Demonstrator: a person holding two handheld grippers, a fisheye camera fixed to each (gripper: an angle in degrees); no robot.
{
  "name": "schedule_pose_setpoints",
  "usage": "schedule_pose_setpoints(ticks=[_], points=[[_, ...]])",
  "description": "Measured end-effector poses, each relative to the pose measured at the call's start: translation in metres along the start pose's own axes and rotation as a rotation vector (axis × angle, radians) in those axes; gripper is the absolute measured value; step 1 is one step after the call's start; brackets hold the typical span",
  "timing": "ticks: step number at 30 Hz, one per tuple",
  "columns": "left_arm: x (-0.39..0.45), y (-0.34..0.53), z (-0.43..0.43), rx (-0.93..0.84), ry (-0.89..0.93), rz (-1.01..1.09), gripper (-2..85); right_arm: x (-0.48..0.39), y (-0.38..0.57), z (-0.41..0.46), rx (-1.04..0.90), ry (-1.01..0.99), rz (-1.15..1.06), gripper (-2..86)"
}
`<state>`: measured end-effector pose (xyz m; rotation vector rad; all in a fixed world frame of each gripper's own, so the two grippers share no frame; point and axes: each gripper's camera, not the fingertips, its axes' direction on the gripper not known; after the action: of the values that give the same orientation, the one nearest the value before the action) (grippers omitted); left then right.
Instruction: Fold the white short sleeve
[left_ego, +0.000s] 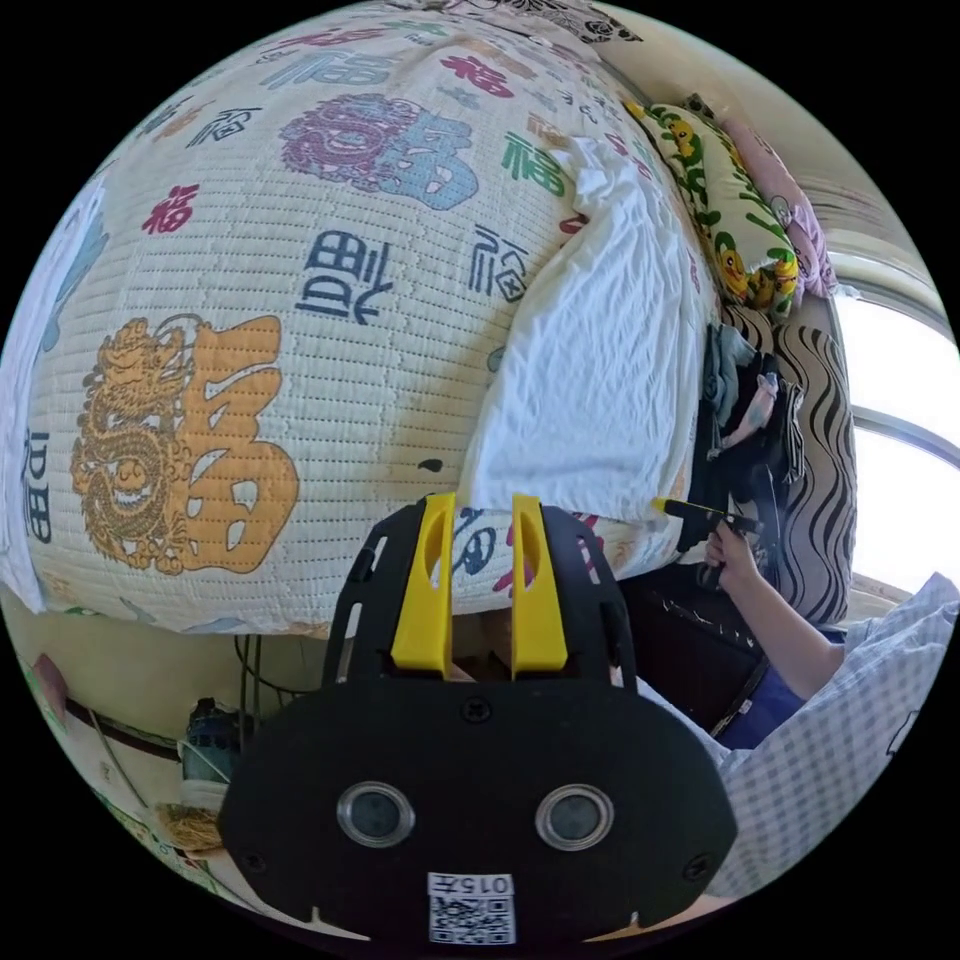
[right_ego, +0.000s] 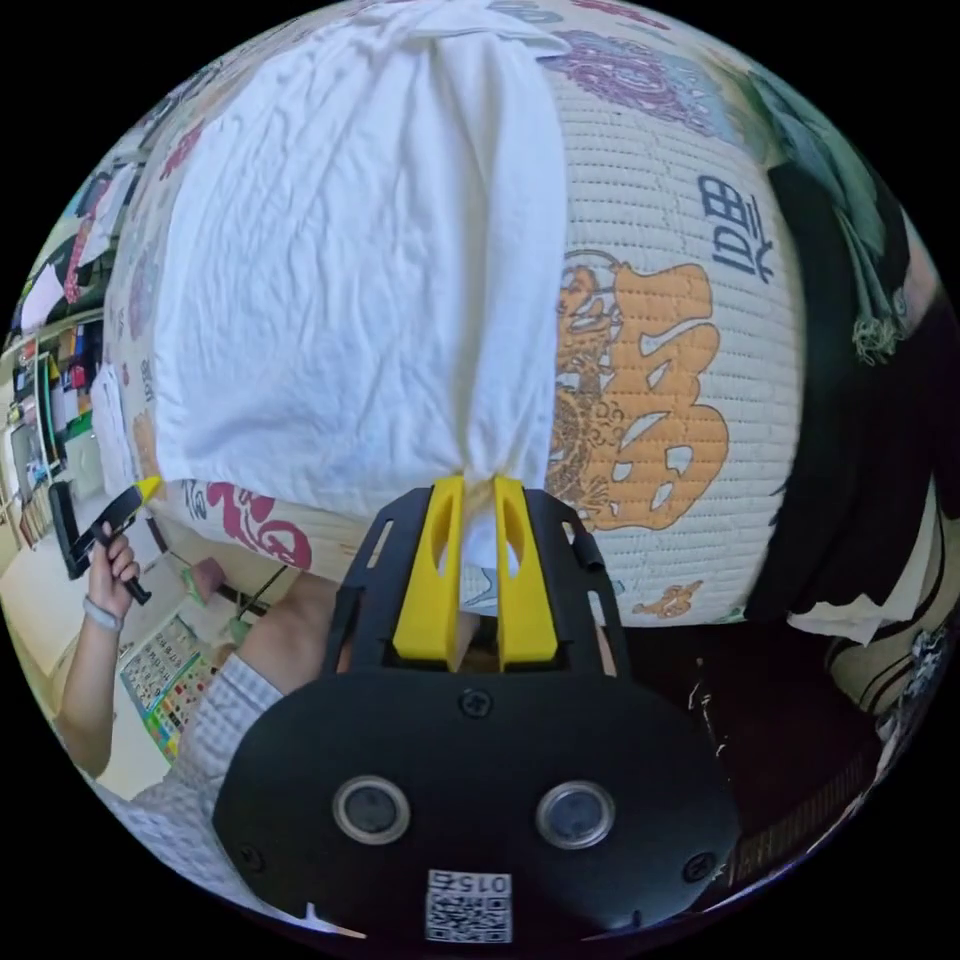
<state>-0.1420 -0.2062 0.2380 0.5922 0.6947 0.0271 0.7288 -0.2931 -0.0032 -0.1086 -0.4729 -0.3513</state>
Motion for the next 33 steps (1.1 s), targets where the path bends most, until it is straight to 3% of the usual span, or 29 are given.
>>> schedule_pose_setpoints(ticks=[3, 8, 10, 19, 24, 27, 30, 33], points=[[-0.005, -0.001, 0.003, -0.018, -0.021, -0.001, 10.8, 0.032, 0.021, -0.015, 0.021, -0.059, 0.074, 0.2], [-0.002, 0.001, 0.012, -0.051, -0.08, 0.007, 11.1, 0.108, 0.065, -0.042, 0.123, -0.391, 0.326, -0.3], [-0.003, 0.004, 0.01, -0.041, -0.088, -0.007, 10.5, 0.12, 0.073, -0.043, 0.128, -0.438, 0.34, -0.3], [-0.012, 0.027, -0.029, 0.009, -0.049, -0.043, 11.1, 0.123, 0.095, -0.035, 0.071, -0.428, 0.336, 4.1], [-0.01, 0.036, -0.04, 0.014, -0.074, -0.034, 12.0, 0.107, 0.104, -0.036, 0.027, -0.276, 0.279, 7.4], [-0.005, 0.036, -0.032, -0.035, -0.052, -0.025, 11.5, 0.108, 0.105, -0.03, 0.0, -0.342, 0.292, 4.9], [0.013, 0.032, -0.023, -0.141, -0.074, 0.114, 4.0, 0.105, 0.11, -0.037, -0.016, -0.397, 0.257, 0.6], [0.023, 0.025, -0.039, -0.136, -0.04, 0.183, 0.5, 0.111, 0.12, -0.066, 0.086, -0.547, 0.255, -0.2]])
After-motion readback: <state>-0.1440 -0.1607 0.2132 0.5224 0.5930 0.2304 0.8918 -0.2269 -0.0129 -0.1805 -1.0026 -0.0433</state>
